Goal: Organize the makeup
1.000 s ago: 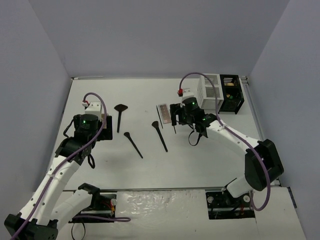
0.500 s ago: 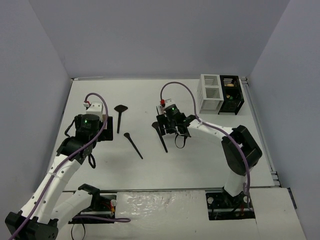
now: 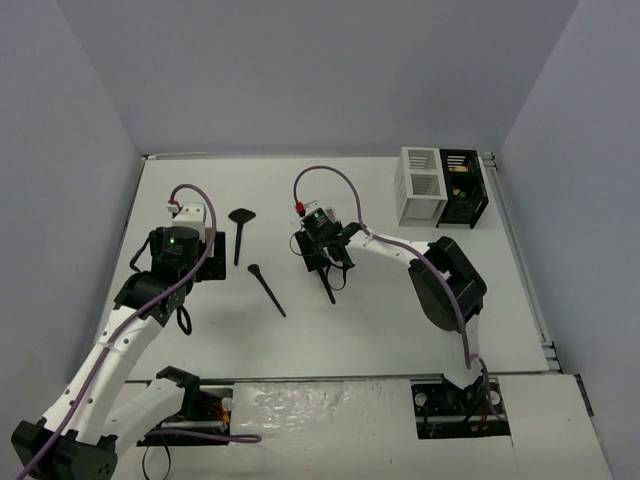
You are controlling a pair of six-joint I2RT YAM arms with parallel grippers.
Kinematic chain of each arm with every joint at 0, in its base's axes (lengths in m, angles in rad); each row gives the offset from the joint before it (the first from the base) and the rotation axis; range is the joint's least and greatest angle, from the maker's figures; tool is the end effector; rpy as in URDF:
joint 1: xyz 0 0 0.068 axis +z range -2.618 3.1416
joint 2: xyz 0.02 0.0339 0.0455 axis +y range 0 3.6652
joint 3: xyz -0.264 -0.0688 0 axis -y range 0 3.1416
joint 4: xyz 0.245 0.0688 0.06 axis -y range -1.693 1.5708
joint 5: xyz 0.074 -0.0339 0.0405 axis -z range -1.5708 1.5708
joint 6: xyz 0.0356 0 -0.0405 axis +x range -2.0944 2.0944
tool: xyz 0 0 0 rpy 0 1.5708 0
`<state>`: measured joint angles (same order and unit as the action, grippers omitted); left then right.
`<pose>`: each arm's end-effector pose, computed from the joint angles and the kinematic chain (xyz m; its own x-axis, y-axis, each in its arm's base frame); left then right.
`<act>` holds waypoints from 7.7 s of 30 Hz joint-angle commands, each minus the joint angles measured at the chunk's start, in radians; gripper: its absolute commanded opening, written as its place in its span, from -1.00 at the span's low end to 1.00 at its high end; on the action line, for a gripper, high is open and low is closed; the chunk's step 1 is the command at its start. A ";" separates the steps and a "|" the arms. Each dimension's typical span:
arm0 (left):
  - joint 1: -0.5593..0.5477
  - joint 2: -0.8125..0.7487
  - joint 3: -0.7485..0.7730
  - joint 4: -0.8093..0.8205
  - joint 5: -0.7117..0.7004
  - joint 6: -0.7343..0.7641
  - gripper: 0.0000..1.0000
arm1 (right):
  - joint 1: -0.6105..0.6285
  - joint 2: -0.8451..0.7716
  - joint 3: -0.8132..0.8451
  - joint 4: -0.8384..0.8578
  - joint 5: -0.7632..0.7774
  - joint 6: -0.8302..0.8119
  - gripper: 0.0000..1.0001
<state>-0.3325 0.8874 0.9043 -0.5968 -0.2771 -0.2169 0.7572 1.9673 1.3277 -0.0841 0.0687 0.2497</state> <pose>0.1807 -0.0521 0.3230 -0.5268 -0.0371 -0.8492 -0.0161 0.9993 -0.0336 0.3188 0.2980 0.1864 -0.6264 -0.2528 -0.7374 -0.5089 0.8492 0.1411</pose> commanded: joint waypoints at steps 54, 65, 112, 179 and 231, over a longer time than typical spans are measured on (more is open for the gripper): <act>0.028 0.004 0.031 0.035 0.020 -0.007 0.94 | -0.691 0.038 0.247 1.070 0.035 -0.236 -1.00; 0.056 0.022 0.032 0.042 0.048 -0.010 0.94 | -0.717 0.170 0.354 1.092 -0.027 -0.208 -1.00; 0.070 -0.040 0.028 0.043 0.096 -0.021 0.94 | -0.335 -0.262 -0.008 -0.064 -0.035 -0.059 -0.10; 0.070 -0.035 0.028 0.043 0.113 -0.023 0.94 | -0.306 0.230 0.269 -0.179 -0.125 -0.090 -0.54; 0.097 0.021 0.033 0.042 0.077 -0.019 0.94 | -0.710 0.130 0.268 1.112 -0.010 -0.215 -1.00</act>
<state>-0.2523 0.8925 0.9043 -0.5949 -0.1886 -0.2371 0.0658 2.0742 1.4984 0.8328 0.0555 0.0258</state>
